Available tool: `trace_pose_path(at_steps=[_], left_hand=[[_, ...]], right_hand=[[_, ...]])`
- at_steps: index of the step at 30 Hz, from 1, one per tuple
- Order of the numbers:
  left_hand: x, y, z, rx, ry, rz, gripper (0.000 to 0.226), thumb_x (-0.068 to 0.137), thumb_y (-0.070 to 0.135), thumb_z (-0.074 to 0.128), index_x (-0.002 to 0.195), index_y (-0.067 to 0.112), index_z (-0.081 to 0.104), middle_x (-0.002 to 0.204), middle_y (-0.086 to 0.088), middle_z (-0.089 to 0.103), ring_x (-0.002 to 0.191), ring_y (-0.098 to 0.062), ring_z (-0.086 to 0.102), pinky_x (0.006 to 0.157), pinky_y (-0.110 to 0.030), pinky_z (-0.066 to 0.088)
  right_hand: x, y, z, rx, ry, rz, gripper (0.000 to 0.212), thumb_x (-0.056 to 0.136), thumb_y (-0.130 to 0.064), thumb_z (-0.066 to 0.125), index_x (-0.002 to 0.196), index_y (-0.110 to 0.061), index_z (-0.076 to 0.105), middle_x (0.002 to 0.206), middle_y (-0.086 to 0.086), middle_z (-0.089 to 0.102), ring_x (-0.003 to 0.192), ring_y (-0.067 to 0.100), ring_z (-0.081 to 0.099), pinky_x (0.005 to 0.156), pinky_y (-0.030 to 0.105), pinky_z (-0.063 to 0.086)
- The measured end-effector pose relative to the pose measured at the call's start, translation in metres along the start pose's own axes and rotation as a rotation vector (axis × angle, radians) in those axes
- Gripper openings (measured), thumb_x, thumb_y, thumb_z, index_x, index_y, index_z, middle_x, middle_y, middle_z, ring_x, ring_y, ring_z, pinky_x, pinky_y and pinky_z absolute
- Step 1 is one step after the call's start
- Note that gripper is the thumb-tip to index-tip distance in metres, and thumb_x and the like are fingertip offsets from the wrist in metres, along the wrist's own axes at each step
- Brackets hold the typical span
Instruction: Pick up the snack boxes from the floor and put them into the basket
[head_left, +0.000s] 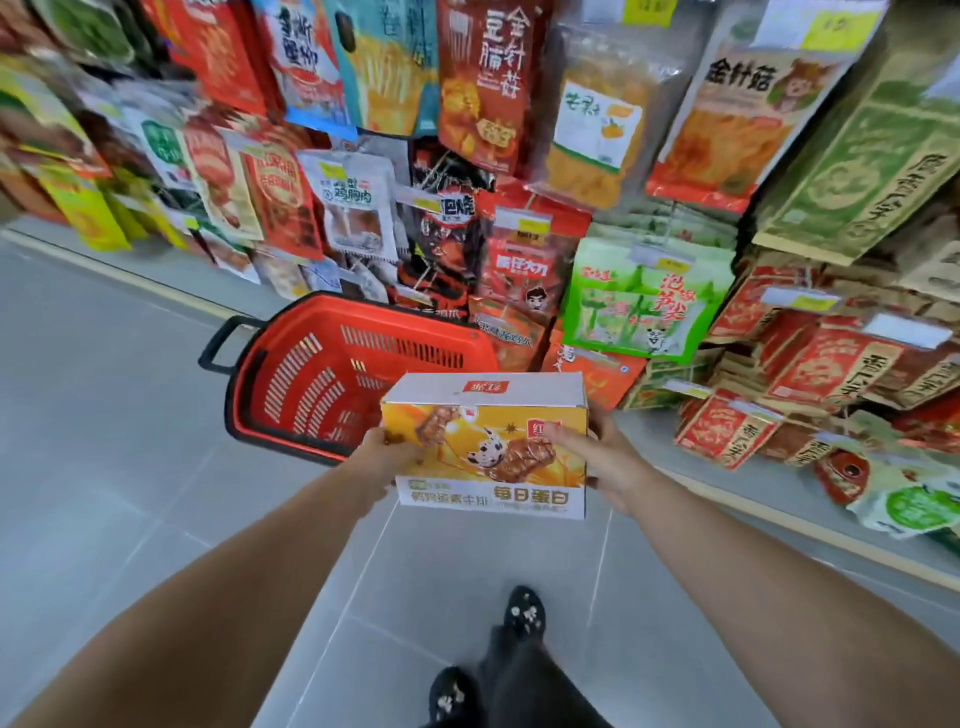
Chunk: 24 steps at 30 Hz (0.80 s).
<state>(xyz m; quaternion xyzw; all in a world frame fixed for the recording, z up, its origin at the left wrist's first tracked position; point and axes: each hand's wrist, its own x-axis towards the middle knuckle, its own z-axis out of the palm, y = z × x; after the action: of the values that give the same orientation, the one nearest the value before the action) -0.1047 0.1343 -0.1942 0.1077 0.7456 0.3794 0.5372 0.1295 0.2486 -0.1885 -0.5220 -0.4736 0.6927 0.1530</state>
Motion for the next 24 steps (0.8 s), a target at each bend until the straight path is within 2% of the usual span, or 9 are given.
trace_pose_path(at_steps=[2,4,8,10,13,16,18,22,24], left_hand=[[0.024,0.01,-0.019,-0.034,-0.003,-0.016,0.056,0.081,0.014,0.069,0.13,0.014,0.042,0.116,-0.009,0.06,0.097,-0.028,0.059,0.064,-0.03,0.044],[0.058,0.02,-0.037,-0.068,-0.06,-0.033,0.078,0.061,0.016,0.077,0.132,0.015,0.044,0.121,-0.013,0.062,0.108,-0.037,0.061,0.082,-0.048,0.053],[0.125,0.053,-0.071,-0.026,-0.028,-0.024,0.049,0.077,-0.004,0.062,0.122,0.011,0.05,0.115,-0.017,0.063,0.11,-0.034,0.059,0.087,-0.04,0.047],[0.16,0.068,-0.084,-0.022,0.011,-0.043,0.049,0.081,-0.006,0.058,0.126,0.013,0.049,0.105,-0.01,0.061,0.106,-0.03,0.056,0.094,-0.043,0.044],[0.216,0.083,-0.103,-0.045,0.049,-0.054,0.051,0.084,-0.006,0.055,0.13,0.014,0.046,0.107,-0.007,0.055,0.1,-0.022,0.05,0.095,-0.04,0.037],[0.268,0.085,-0.119,-0.017,0.081,-0.059,0.052,0.085,-0.004,0.053,0.134,0.01,0.043,0.112,-0.006,0.051,0.104,-0.023,0.052,0.088,-0.035,0.031],[0.308,0.077,-0.131,0.02,0.084,-0.083,0.054,0.083,-0.002,0.055,0.134,0.008,0.044,0.118,-0.007,0.054,0.113,-0.026,0.049,0.088,-0.037,0.032],[0.362,0.058,-0.148,0.078,0.086,-0.188,0.051,0.084,-0.001,0.055,0.134,0.002,0.046,0.124,-0.017,0.057,0.106,-0.026,0.049,0.088,-0.038,0.034],[0.395,0.04,-0.153,0.107,0.082,-0.235,0.055,0.08,-0.001,0.055,0.135,0.002,0.045,0.129,-0.022,0.054,0.117,-0.032,0.049,0.101,-0.045,0.037]], right_hand=[[0.03,-0.003,0.015,-0.032,0.012,-0.038,0.119,0.038,-0.07,0.085,0.141,-0.045,0.031,0.14,-0.009,0.052,0.122,0.021,0.056,0.101,0.052,0.047],[0.062,-0.009,0.031,-0.055,0.06,-0.045,0.117,0.037,-0.076,0.08,0.14,-0.043,0.035,0.139,-0.007,0.054,0.12,0.021,0.058,0.099,0.051,0.048],[0.126,-0.034,0.078,-0.042,0.085,0.019,0.064,0.08,-0.053,0.067,0.135,-0.034,0.04,0.122,-0.005,0.06,0.104,0.022,0.062,0.078,0.041,0.055],[0.161,-0.037,0.097,-0.017,0.089,0.081,0.053,0.088,-0.044,0.062,0.134,-0.032,0.04,0.118,-0.004,0.06,0.102,0.025,0.063,0.067,0.036,0.054],[0.219,-0.035,0.126,-0.026,0.145,0.094,0.069,0.076,-0.061,0.066,0.133,-0.034,0.039,0.127,-0.002,0.06,0.112,0.028,0.061,0.09,0.052,0.051],[0.284,-0.004,0.141,-0.033,0.22,0.132,0.093,0.052,-0.077,0.067,0.129,-0.031,0.043,0.122,-0.001,0.064,0.109,0.025,0.063,0.099,0.053,0.047],[0.308,-0.005,0.16,-0.052,0.254,0.187,0.076,0.065,-0.066,0.069,0.126,-0.025,0.047,0.118,0.001,0.065,0.104,0.023,0.064,0.097,0.048,0.049],[0.349,0.007,0.184,-0.121,0.292,0.202,0.041,0.09,-0.035,0.063,0.125,-0.018,0.051,0.121,0.0,0.061,0.106,0.021,0.058,0.095,0.036,0.045],[0.376,0.033,0.196,-0.147,0.304,0.192,0.033,0.093,-0.028,0.059,0.124,-0.017,0.055,0.122,0.002,0.063,0.107,0.02,0.059,0.095,0.035,0.045]])
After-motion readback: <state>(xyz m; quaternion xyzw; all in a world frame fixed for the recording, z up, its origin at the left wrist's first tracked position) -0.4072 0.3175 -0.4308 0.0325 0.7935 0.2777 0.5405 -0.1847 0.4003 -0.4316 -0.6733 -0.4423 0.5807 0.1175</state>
